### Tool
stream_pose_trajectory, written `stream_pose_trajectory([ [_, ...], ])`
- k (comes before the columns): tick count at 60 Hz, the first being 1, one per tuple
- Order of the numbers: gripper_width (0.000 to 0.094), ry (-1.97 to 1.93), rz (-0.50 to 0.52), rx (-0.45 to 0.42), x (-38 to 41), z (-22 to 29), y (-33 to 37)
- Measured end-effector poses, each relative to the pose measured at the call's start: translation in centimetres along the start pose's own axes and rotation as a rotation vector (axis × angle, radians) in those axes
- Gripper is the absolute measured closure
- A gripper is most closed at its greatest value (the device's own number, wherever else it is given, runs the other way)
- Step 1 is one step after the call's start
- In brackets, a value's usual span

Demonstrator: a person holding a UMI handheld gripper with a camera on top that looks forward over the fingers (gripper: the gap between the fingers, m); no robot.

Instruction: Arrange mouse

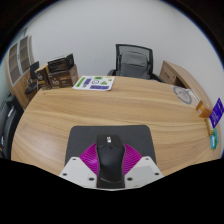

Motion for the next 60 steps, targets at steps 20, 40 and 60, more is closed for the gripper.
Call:
stream_pose_trajectory([
  [20,0.0393,-0.011,-0.014,0.012,-0.1,-2.5,-1.6],
  [40,0.0079,-0.073,-0.022,-0.042,-3.7,0.9,11.9],
  [60,0.0076,-0.103,-0.120,-0.121,-11.3,-1.4,29.8],
])
Point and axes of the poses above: the point between the fingertips, and its own axes, seen from behind it with the camera up: x to the left, z up, y backward, against the way the camera looks, the point moved 2 cm from there along y, backward, against the way the camera looks, and after that the axes turned 5 degrees about -y, right-handed, at the moved point
